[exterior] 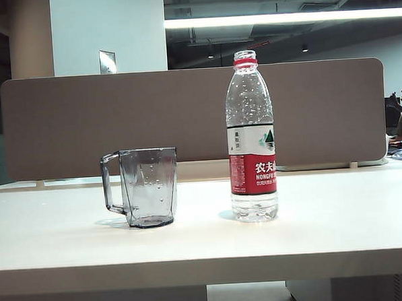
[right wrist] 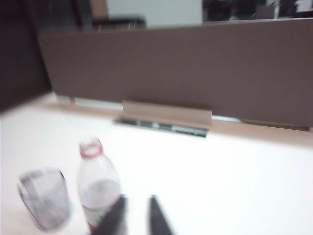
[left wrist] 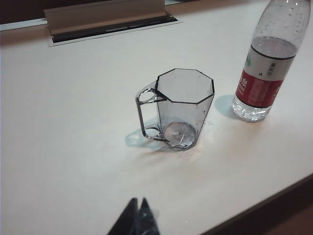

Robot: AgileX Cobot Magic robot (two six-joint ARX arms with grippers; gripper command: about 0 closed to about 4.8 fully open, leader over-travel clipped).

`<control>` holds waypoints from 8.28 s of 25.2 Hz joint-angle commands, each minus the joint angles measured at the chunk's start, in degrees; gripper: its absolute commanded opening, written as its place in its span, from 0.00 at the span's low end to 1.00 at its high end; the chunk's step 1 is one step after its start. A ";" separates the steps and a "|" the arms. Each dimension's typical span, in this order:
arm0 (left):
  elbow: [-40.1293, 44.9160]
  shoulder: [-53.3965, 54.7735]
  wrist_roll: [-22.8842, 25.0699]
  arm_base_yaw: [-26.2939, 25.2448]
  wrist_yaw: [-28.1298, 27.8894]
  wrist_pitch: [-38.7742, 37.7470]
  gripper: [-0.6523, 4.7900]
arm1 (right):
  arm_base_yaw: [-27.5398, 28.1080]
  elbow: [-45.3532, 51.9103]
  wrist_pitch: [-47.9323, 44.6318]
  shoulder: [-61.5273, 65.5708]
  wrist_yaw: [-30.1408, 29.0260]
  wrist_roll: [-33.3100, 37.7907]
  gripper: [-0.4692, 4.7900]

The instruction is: Pick up the mineral water bottle on the table and pour a little water into the mug.

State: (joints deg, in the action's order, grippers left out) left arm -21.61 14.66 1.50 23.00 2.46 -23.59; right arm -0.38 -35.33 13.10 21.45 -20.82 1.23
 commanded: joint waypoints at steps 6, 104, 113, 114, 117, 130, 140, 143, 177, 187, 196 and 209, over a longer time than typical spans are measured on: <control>-0.31 -0.07 0.02 -0.02 0.17 0.46 0.11 | -8.41 -0.70 -1.68 16.44 10.82 -6.23 0.40; -0.28 -0.07 0.02 -0.09 0.17 0.44 0.11 | -29.94 -27.39 -15.72 72.70 35.10 -47.98 0.49; -0.28 -0.07 0.00 -0.09 0.17 0.44 0.11 | -30.01 -28.85 -14.97 72.70 42.56 -67.04 0.53; -0.28 -0.07 0.02 -0.09 0.17 0.44 0.11 | -30.14 -28.85 -14.97 72.70 42.95 -67.93 0.53; -0.28 -0.07 0.02 -0.09 0.17 0.44 0.11 | -30.97 -28.85 -16.04 72.70 42.95 -73.57 0.53; -0.28 -0.07 0.00 -0.07 0.17 0.44 0.11 | -31.67 -29.73 -28.46 72.72 43.04 -89.83 0.53; -0.28 -0.07 0.02 -0.07 0.17 0.44 0.11 | -31.56 -32.02 -28.83 73.07 42.21 -91.71 0.53; -0.28 -0.07 0.02 -0.07 0.17 0.44 0.11 | -31.56 -32.02 -28.81 73.07 42.10 -91.78 0.53; -0.28 -0.07 0.00 -0.09 0.17 0.44 0.11 | -31.56 -31.93 -23.37 73.07 40.85 -66.79 0.53; -0.28 -0.07 0.02 -0.09 0.17 0.44 0.11 | -31.28 -27.67 -28.20 73.07 27.06 -17.86 0.50; -0.28 -0.11 0.02 -0.07 0.17 0.44 0.11 | -31.04 -5.95 -63.43 75.25 24.94 0.31 0.49; -0.28 -0.13 0.02 -0.09 0.17 0.44 0.11 | -31.63 -4.00 -70.75 84.48 24.28 5.20 0.49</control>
State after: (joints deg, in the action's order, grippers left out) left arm -21.61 14.52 1.50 23.00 2.46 -23.64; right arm -31.94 -39.16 -55.88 106.08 3.73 6.26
